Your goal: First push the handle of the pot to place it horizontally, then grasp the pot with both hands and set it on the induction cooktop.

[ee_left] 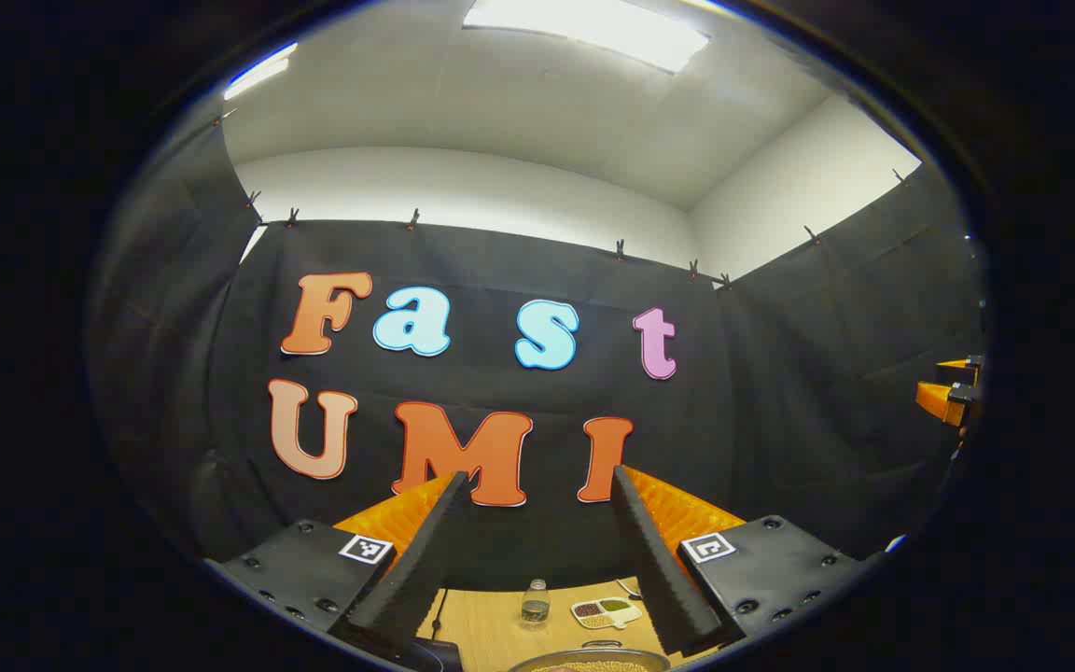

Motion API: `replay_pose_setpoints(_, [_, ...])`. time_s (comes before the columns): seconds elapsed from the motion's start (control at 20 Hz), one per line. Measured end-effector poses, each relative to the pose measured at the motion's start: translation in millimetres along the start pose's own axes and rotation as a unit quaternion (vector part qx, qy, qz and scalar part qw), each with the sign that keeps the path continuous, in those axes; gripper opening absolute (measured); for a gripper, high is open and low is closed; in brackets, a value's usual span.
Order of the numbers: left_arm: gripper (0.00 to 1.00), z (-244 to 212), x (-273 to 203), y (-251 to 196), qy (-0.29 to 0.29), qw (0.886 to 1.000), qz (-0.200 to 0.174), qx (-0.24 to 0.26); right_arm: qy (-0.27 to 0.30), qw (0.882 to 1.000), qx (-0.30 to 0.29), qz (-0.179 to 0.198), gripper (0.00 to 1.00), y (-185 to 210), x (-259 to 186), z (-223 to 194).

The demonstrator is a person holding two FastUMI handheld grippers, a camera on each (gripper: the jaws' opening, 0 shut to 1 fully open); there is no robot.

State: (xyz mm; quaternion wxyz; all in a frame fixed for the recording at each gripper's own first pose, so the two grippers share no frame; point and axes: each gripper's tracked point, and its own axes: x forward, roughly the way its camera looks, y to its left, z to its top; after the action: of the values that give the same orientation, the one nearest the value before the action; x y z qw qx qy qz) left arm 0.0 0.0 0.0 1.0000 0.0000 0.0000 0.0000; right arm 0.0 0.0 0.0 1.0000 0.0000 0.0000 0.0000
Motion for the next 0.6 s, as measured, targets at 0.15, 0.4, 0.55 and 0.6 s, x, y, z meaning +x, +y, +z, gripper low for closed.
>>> replay_pose_setpoints(0.15, [0.97,-6.3,-4.8,3.5,0.004,1.0,0.007,0.005,-0.003,1.0,0.003,0.013,0.95,11.9,1.6,2.3])
replay_pose_setpoints(0.4, [0.97,-12.5,-15.0,19.6,0.011,0.999,0.031,0.012,-0.01,0.999,0.017,0.035,0.95,33.9,14.6,0.1])
replay_pose_setpoints(0.55, [0.96,-14.8,-20.0,29.3,0.014,0.999,0.046,0.021,-0.007,0.999,0.025,0.047,0.95,43.7,22.8,-5.5])
replay_pose_setpoints(0.6, [0.97,-17.5,-21.4,31.4,0.018,0.998,0.05,0.023,-0.008,0.998,0.025,0.052,0.95,48.3,25.5,-6.1])
